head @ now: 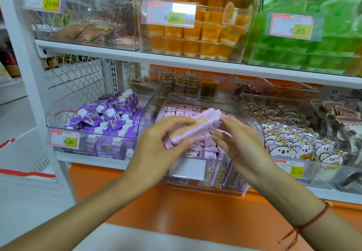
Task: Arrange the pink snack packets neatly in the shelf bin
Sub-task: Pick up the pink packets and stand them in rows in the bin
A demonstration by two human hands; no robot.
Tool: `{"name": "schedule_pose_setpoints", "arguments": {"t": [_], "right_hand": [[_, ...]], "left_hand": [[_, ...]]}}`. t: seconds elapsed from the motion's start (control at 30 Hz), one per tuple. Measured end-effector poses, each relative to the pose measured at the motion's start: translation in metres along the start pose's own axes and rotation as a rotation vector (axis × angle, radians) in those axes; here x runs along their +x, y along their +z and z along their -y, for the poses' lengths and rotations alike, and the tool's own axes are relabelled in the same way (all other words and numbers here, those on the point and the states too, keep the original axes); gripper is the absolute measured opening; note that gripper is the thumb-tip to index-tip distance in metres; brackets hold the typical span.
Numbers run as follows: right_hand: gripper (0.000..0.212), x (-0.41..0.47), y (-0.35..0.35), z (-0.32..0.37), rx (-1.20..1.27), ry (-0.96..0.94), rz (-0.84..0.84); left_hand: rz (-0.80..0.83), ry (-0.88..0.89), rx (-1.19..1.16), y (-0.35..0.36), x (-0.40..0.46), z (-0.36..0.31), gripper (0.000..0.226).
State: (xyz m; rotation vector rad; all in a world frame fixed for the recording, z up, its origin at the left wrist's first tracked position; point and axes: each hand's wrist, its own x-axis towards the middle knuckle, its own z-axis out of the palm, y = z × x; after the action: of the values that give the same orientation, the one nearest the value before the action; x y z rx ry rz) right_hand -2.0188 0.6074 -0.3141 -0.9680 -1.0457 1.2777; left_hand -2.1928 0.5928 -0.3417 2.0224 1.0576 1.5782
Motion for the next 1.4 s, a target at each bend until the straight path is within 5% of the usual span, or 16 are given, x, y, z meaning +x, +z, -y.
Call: {"name": "schedule_pose_setpoints", "arguments": {"t": [0.13, 0.23, 0.37, 0.53, 0.6, 0.73, 0.87, 1.13, 1.4], "right_hand": [[0.026, 0.005, -0.006, 0.002, -0.331, -0.102, 0.005], [0.038, -0.001, -0.006, -0.001, -0.703, -0.456, 0.105], [0.048, -0.003, -0.005, -0.010, -1.280, -0.884, 0.290], [0.037, 0.002, -0.005, -0.010, -1.379, -0.926, 0.260], [0.029, 0.006, -0.010, -0.008, -1.143, -0.795, 0.147], [0.033, 0.015, -0.015, -0.003, -0.289, -0.206, 0.087], [0.046, 0.020, -0.017, -0.006, -0.025, -0.027, 0.059], [0.046, 0.019, -0.008, -0.025, -0.393, -0.285, 0.159], [0.043, 0.021, -0.038, -0.018, -1.026, -0.476, 0.350]], "left_hand": [[-0.055, -0.694, -0.701, -0.002, 0.006, 0.000, 0.027], [0.026, -0.833, -0.780, -0.002, 0.005, 0.002, 0.020], [0.048, -0.769, -0.661, 0.001, 0.004, 0.003, 0.033], [-0.062, -0.764, -0.600, 0.001, 0.010, 0.003, 0.042], [-0.086, -0.622, -0.407, 0.001, 0.010, 0.007, 0.037], [0.077, -0.244, 0.119, 0.003, 0.001, 0.018, 0.017], [0.315, -0.034, 0.440, 0.009, -0.005, 0.028, 0.023], [0.438, 0.185, 0.719, -0.002, -0.002, 0.029, 0.012], [0.442, 0.152, 0.718, -0.007, -0.003, 0.032, 0.029]]}}
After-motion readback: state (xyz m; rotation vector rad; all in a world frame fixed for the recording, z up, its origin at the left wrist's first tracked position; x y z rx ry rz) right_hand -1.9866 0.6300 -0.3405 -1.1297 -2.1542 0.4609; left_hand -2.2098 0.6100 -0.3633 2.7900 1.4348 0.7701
